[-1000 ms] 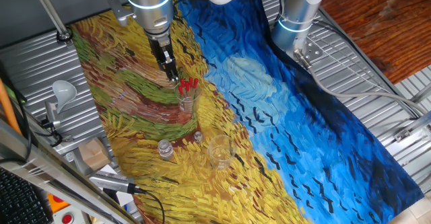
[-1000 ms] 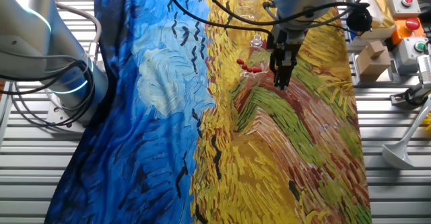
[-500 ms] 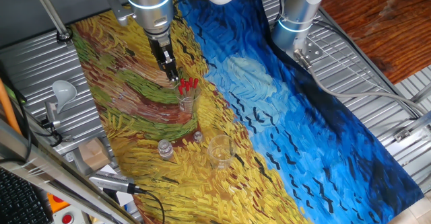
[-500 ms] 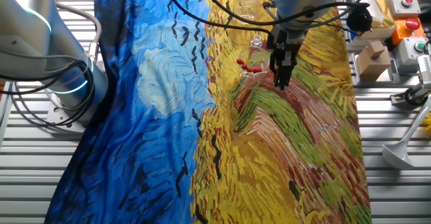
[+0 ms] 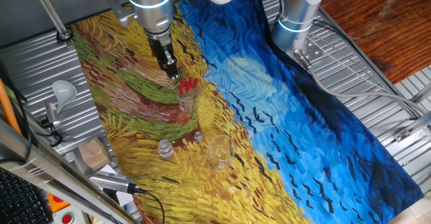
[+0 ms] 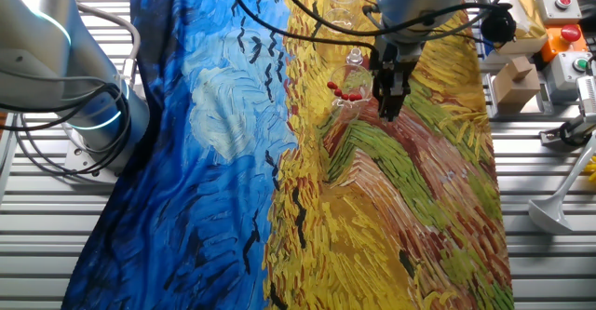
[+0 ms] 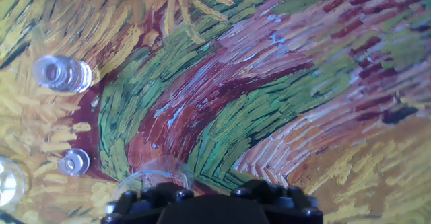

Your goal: Transfer liquid using a dropper

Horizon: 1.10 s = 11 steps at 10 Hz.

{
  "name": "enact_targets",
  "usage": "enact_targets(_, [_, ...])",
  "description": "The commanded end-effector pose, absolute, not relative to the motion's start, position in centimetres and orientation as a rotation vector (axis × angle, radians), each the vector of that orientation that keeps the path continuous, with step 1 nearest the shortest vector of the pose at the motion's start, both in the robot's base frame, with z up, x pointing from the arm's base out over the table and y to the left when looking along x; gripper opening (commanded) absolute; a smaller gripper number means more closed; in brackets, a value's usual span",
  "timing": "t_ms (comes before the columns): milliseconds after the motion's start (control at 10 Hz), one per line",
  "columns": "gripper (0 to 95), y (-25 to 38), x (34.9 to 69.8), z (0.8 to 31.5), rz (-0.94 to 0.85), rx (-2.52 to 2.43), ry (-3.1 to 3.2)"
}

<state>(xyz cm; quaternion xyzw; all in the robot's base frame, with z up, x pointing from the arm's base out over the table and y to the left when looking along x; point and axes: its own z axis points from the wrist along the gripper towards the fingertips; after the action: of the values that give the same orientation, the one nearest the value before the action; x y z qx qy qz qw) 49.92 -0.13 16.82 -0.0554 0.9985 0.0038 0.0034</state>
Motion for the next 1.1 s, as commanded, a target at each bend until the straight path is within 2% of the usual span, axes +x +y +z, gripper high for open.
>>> enact_targets(100, [0.0, -1.2, 51.5, 15.8, 0.035, -0.652, 3.056])
enact_targets(400, [0.0, -2.6, 54.4, 15.1, 0.033, -0.726, 3.046])
enact_targets(1100, [0.0, -2.5, 54.3, 14.3, 0.018, -0.803, 3.032])
